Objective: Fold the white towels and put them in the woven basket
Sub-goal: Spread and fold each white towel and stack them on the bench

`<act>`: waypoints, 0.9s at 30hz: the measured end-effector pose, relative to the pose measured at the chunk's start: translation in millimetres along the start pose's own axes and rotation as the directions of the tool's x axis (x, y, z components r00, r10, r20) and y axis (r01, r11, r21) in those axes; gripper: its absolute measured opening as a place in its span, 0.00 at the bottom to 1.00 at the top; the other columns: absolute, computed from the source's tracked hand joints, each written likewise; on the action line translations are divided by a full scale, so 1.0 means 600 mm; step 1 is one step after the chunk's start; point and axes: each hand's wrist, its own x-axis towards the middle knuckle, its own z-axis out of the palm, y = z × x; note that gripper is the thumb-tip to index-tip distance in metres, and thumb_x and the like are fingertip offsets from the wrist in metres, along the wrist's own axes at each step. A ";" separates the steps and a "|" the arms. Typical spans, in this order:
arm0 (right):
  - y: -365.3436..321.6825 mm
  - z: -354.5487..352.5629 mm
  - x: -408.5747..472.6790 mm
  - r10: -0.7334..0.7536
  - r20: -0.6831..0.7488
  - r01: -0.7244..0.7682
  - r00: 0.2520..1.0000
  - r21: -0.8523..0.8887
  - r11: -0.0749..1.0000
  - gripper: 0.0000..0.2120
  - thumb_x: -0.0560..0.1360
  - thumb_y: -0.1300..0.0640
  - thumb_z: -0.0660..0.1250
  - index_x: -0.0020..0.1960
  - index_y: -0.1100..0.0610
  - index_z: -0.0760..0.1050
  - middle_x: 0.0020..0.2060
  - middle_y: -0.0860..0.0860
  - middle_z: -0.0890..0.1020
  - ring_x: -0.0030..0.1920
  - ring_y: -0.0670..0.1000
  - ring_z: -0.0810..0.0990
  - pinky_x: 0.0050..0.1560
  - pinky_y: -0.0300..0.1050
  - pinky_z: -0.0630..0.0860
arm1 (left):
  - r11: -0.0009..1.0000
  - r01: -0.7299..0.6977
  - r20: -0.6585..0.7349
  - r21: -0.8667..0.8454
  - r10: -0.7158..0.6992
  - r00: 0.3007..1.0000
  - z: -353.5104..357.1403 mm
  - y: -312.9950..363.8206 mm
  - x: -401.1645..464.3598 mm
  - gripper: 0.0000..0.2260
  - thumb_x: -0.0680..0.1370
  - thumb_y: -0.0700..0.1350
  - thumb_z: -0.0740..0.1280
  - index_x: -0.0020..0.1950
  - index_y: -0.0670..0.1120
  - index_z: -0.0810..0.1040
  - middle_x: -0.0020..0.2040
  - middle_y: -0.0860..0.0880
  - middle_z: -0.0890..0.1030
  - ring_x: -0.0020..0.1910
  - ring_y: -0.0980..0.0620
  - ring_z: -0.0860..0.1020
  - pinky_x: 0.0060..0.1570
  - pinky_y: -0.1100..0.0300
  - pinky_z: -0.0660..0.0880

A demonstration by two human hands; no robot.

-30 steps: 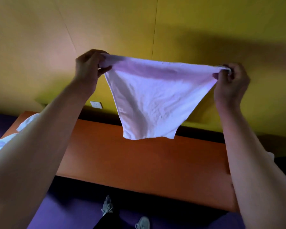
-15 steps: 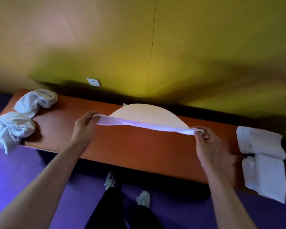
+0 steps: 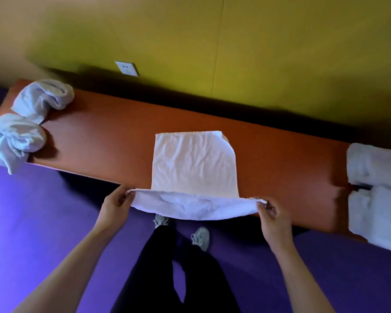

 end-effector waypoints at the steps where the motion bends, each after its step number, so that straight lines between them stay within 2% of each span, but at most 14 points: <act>1: 0.004 0.009 0.006 0.009 -0.006 -0.009 1.000 0.011 1.000 0.13 0.79 0.63 0.67 0.48 0.44 0.80 0.43 0.42 0.86 0.46 0.41 0.84 0.47 0.32 0.76 | 0.999 0.033 -0.022 -0.029 -0.034 0.999 0.009 -0.003 0.008 0.07 0.80 0.49 0.63 0.52 0.49 0.80 0.44 0.43 0.83 0.43 0.44 0.79 0.44 0.50 0.75; 3: 0.010 0.028 0.028 0.058 -0.045 -0.055 0.997 0.063 0.996 0.09 0.79 0.62 0.69 0.48 0.48 0.80 0.41 0.45 0.85 0.44 0.39 0.83 0.43 0.27 0.74 | 0.991 0.098 -0.078 -0.093 -0.105 0.991 0.027 -0.011 0.035 0.04 0.82 0.44 0.65 0.50 0.49 0.79 0.44 0.46 0.84 0.43 0.47 0.80 0.43 0.55 0.74; 6: 0.019 0.059 0.079 0.099 -0.072 -0.092 0.993 0.093 0.991 0.02 0.80 0.59 0.69 0.49 0.54 0.79 0.41 0.46 0.83 0.39 0.32 0.80 0.39 0.24 0.72 | 0.979 0.135 -0.125 -0.152 -0.154 0.980 0.048 -0.017 0.087 0.04 0.82 0.45 0.66 0.51 0.47 0.80 0.44 0.52 0.84 0.45 0.53 0.81 0.43 0.62 0.74; 9: 0.033 0.093 0.144 0.071 -0.088 -0.061 0.994 0.108 0.992 0.07 0.81 0.57 0.68 0.45 0.47 0.77 0.40 0.48 0.82 0.36 0.34 0.79 0.39 0.26 0.71 | 0.977 0.133 -0.142 -0.166 -0.158 0.977 0.064 -0.035 0.155 0.05 0.81 0.46 0.67 0.53 0.47 0.80 0.46 0.50 0.85 0.48 0.49 0.83 0.50 0.54 0.78; 11: 0.037 0.115 0.193 0.041 -0.096 -0.033 0.995 0.090 0.995 0.07 0.80 0.55 0.68 0.44 0.46 0.77 0.38 0.48 0.81 0.36 0.35 0.77 0.38 0.27 0.70 | 0.980 0.120 -0.145 -0.156 -0.143 0.979 0.074 -0.046 0.198 0.04 0.81 0.47 0.67 0.51 0.48 0.79 0.45 0.48 0.85 0.47 0.45 0.84 0.52 0.47 0.80; 17: 0.021 0.169 0.342 -0.083 -0.133 0.087 0.988 0.027 0.996 0.01 0.80 0.56 0.68 0.49 0.52 0.78 0.35 0.47 0.78 0.30 0.37 0.75 0.32 0.31 0.68 | 0.986 0.085 -0.200 -0.143 -0.113 0.973 0.099 -0.051 0.314 0.03 0.78 0.49 0.68 0.44 0.54 0.79 0.43 0.47 0.85 0.47 0.40 0.84 0.52 0.39 0.81; 19: 0.020 0.186 0.385 -0.112 -0.129 0.113 0.985 0.006 0.994 0.02 0.80 0.56 0.68 0.48 0.52 0.78 0.35 0.52 0.78 0.33 0.43 0.76 0.33 0.38 0.69 | 0.991 0.071 -0.211 -0.111 -0.093 0.973 0.106 -0.052 0.353 0.04 0.77 0.51 0.67 0.47 0.54 0.80 0.44 0.48 0.86 0.46 0.41 0.84 0.50 0.42 0.81; 21: 0.025 0.203 0.421 -0.105 -0.125 0.105 0.987 -0.006 0.994 0.03 0.80 0.54 0.68 0.48 0.52 0.79 0.37 0.53 0.79 0.38 0.50 0.78 0.36 0.42 0.70 | 0.996 0.068 -0.223 -0.054 -0.078 0.972 0.117 -0.051 0.387 0.05 0.78 0.51 0.66 0.51 0.53 0.79 0.43 0.52 0.84 0.46 0.45 0.83 0.46 0.50 0.80; 24: 0.035 0.227 0.462 -0.076 -0.124 0.075 0.989 -0.011 0.997 0.03 0.80 0.54 0.68 0.48 0.53 0.78 0.39 0.52 0.80 0.41 0.52 0.80 0.37 0.42 0.71 | 0.997 0.082 -0.247 -0.011 -0.082 0.966 0.138 -0.047 0.434 0.04 0.80 0.49 0.65 0.52 0.52 0.78 0.41 0.54 0.81 0.46 0.47 0.80 0.44 0.56 0.73; 27: 0.048 0.245 0.488 -0.064 -0.133 0.060 0.989 -0.039 0.997 0.03 0.80 0.54 0.68 0.50 0.53 0.78 0.42 0.52 0.81 0.41 0.51 0.80 0.33 0.36 0.71 | 0.997 0.079 -0.257 -0.018 -0.081 0.963 0.154 -0.043 0.471 0.03 0.80 0.50 0.66 0.52 0.53 0.78 0.43 0.51 0.82 0.45 0.48 0.79 0.43 0.56 0.74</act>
